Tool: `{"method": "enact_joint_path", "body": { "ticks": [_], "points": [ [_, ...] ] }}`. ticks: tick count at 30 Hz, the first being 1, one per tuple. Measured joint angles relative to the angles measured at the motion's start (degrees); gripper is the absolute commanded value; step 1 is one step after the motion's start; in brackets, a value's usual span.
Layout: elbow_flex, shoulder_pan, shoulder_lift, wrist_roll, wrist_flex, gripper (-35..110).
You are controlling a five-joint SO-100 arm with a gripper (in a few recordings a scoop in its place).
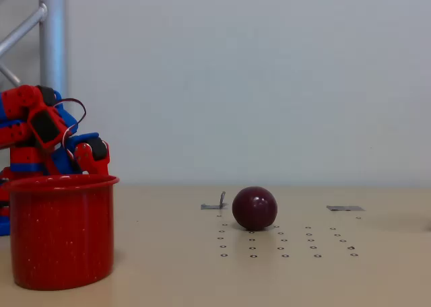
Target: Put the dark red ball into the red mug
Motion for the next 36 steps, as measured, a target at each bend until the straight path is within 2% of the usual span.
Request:
{"method": "enact_joint_path", "body": {
  "ticks": [21, 26, 31, 36],
  "points": [
    [0.0, 0.0, 0.0, -0.1, 0.0, -2],
    [-1.6, 0.7, -5.3, -10.8, -4.7, -2],
    [-5.2, 2.6, -16.7, -32.5, -16.3, -2],
    [-15.1, 6.3, -29.6, -40.3, -24.2, -2]
  ]
}}
